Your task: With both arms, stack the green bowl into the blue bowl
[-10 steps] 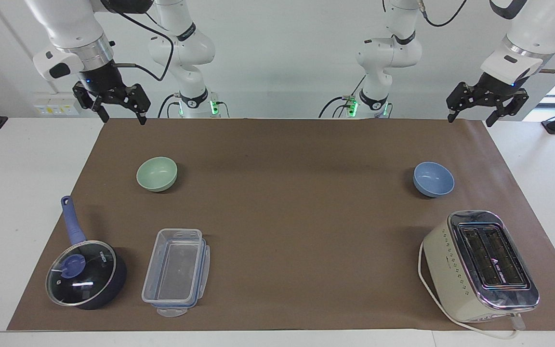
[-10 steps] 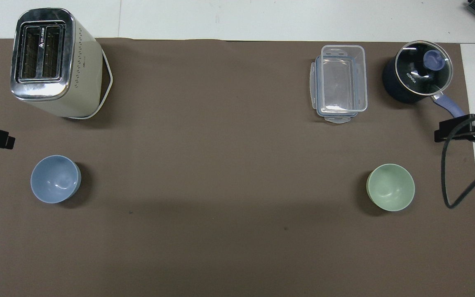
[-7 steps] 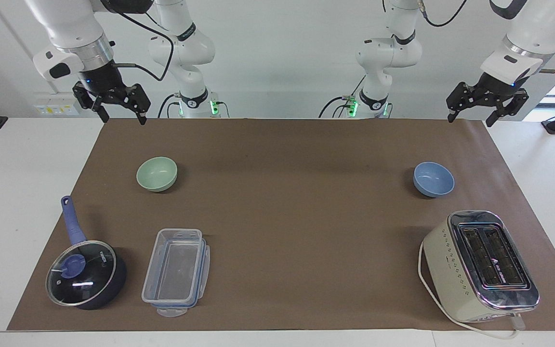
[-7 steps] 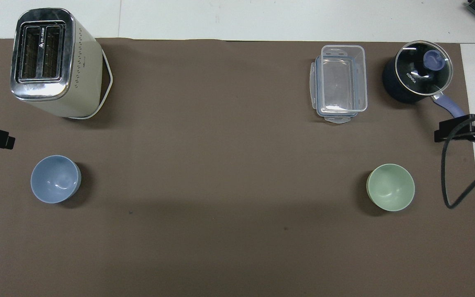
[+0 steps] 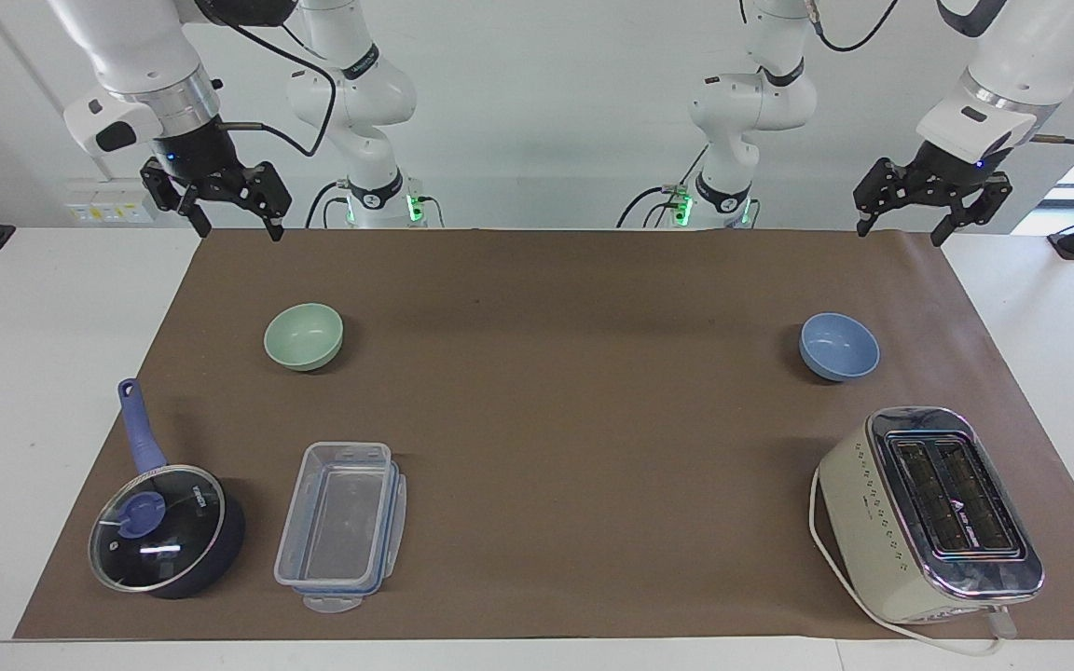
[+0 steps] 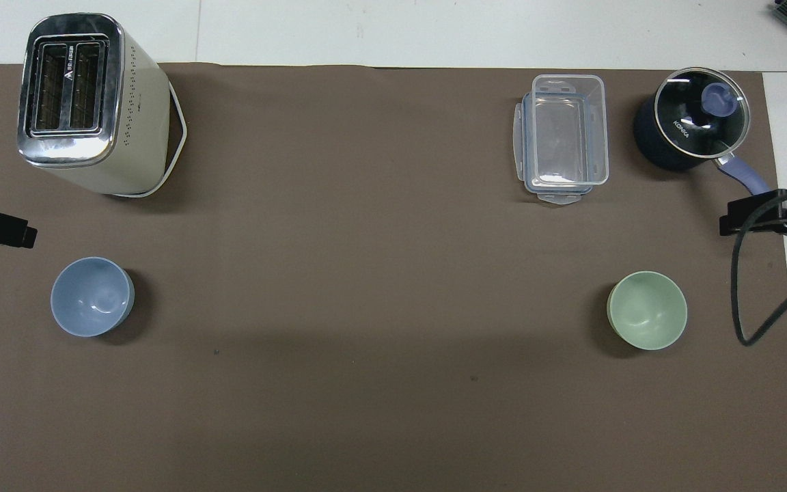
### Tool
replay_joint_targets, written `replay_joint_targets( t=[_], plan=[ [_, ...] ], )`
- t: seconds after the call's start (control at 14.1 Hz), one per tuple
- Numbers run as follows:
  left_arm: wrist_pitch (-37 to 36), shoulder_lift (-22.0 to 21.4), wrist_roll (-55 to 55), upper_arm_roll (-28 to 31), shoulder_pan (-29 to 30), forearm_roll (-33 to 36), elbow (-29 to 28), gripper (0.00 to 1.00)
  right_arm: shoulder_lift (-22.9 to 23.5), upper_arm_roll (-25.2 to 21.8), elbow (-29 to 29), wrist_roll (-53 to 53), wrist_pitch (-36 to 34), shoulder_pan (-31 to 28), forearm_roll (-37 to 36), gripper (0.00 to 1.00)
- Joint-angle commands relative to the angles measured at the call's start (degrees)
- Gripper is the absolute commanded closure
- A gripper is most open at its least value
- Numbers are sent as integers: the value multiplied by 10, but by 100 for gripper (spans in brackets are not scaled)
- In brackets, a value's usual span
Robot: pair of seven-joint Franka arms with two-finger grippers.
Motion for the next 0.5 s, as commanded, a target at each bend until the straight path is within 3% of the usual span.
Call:
replay_joint_targets(
  t=[0.0, 0.42],
  plan=[
    [-9, -1, 0, 2, 0, -3, 5, 0, -4, 4, 1, -36, -6, -8, -11, 0],
    [-9, -1, 5, 3, 4, -3, 4, 0, -3, 4, -2, -51, 3, -8, -31, 0]
  ],
)
